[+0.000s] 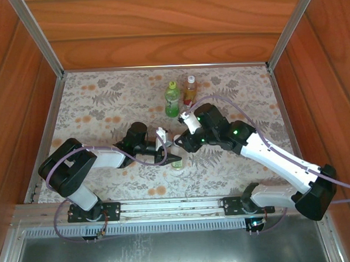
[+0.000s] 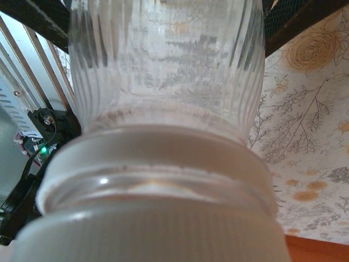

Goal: Screw on the bottle caps

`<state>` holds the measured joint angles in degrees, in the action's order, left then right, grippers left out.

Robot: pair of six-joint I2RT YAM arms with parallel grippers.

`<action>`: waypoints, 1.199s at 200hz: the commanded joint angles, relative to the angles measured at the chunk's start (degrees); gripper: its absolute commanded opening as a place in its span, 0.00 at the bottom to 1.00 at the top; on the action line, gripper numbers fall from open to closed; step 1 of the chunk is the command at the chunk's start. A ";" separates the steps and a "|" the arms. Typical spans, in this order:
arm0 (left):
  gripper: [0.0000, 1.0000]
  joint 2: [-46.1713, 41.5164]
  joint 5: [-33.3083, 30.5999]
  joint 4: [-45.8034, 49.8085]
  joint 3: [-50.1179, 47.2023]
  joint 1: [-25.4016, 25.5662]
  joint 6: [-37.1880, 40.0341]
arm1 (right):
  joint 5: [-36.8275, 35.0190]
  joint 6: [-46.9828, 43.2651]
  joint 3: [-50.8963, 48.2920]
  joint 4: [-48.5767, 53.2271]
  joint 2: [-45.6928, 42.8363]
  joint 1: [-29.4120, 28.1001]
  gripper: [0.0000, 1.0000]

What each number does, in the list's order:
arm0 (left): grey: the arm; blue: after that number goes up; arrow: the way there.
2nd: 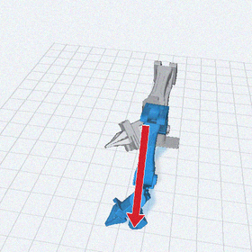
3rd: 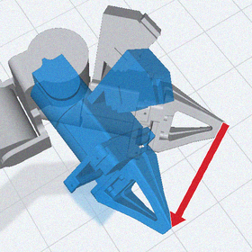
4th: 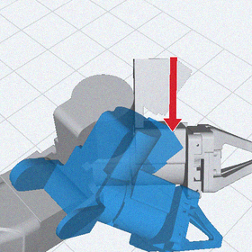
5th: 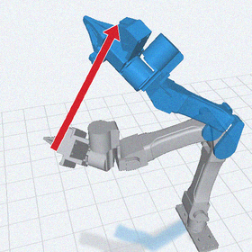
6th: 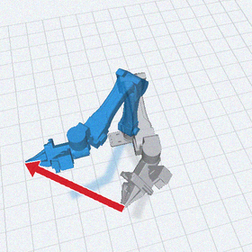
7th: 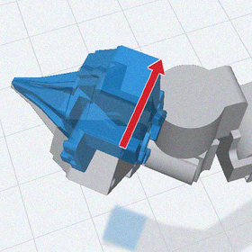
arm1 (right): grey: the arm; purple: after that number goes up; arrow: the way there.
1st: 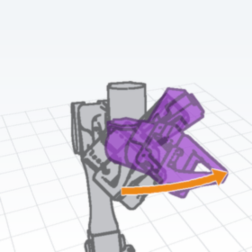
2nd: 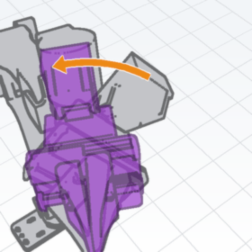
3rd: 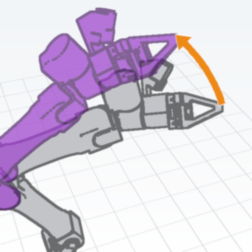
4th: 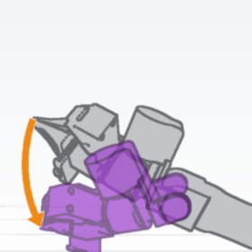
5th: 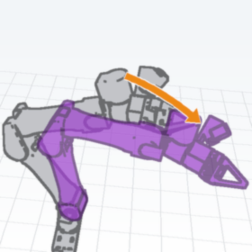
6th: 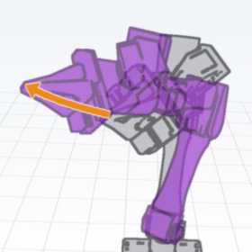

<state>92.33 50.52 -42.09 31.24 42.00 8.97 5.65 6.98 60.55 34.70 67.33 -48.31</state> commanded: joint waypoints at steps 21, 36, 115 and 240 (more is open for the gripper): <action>0.65 1.19 0.81 5.42 -0.22 0.07 -0.11 | -0.52 1.14 -0.15 0.34 -3.35 0.59 0.63; 0.65 1.10 0.88 5.35 -0.30 0.09 -0.06 | -0.25 1.79 -0.30 -0.91 -4.11 0.76 0.67; 0.65 0.67 0.68 5.49 -0.48 0.04 0.13 | 0.52 2.20 -1.70 -0.46 -1.31 1.75 0.50; 0.65 0.22 0.67 5.69 -0.48 -0.07 0.57 | 4.52 4.86 -2.61 0.74 -0.61 1.92 0.28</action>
<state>92.29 50.78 -41.91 31.24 42.00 9.30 7.97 11.00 59.42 32.16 66.83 -46.78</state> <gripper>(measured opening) 0.649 0.318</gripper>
